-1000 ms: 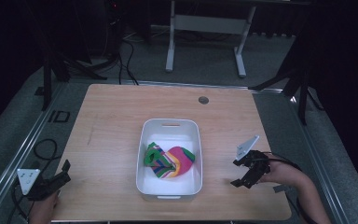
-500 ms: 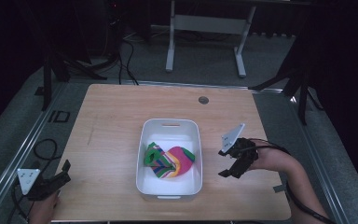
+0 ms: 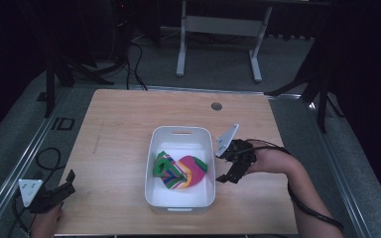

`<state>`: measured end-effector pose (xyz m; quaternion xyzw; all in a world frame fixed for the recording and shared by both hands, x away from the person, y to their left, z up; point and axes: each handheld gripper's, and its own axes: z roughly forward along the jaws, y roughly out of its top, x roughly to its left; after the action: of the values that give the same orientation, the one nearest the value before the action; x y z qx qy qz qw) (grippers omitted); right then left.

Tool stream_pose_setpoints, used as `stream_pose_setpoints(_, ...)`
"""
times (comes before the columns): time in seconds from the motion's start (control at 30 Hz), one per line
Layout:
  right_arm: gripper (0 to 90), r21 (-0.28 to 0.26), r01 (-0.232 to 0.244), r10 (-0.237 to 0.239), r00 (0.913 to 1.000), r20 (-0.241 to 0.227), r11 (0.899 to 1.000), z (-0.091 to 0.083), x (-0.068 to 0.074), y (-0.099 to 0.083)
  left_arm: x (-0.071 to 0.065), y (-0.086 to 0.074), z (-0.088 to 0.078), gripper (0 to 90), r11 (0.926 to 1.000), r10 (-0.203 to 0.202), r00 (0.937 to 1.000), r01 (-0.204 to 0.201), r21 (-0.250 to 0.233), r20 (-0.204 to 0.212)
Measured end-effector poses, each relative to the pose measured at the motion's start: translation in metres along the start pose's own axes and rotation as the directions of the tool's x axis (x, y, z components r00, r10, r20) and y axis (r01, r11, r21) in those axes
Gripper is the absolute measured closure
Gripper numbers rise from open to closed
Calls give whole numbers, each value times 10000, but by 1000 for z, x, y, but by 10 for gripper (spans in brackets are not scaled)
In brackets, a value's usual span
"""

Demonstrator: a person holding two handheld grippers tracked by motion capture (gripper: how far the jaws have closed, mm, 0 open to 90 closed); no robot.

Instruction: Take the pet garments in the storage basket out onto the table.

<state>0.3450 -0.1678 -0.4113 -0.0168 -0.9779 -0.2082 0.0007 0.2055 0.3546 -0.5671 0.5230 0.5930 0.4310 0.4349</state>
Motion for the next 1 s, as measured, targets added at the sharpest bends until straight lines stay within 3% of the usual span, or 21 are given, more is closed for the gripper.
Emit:
stream_pose_setpoints(0.57, 202, 443, 417, -402, 9986, -350, 9981, 46, -13, 39, 0, 0, 0, 9, 10000, 29, 10000, -29, 15, 31)
stream_pose_setpoints(1.0, 214, 732, 381, -351, 9985, -417, 9966, 89, -24, 67, 0, 0, 0, 9, 10000, 11, 10000, -11, 8, 58)
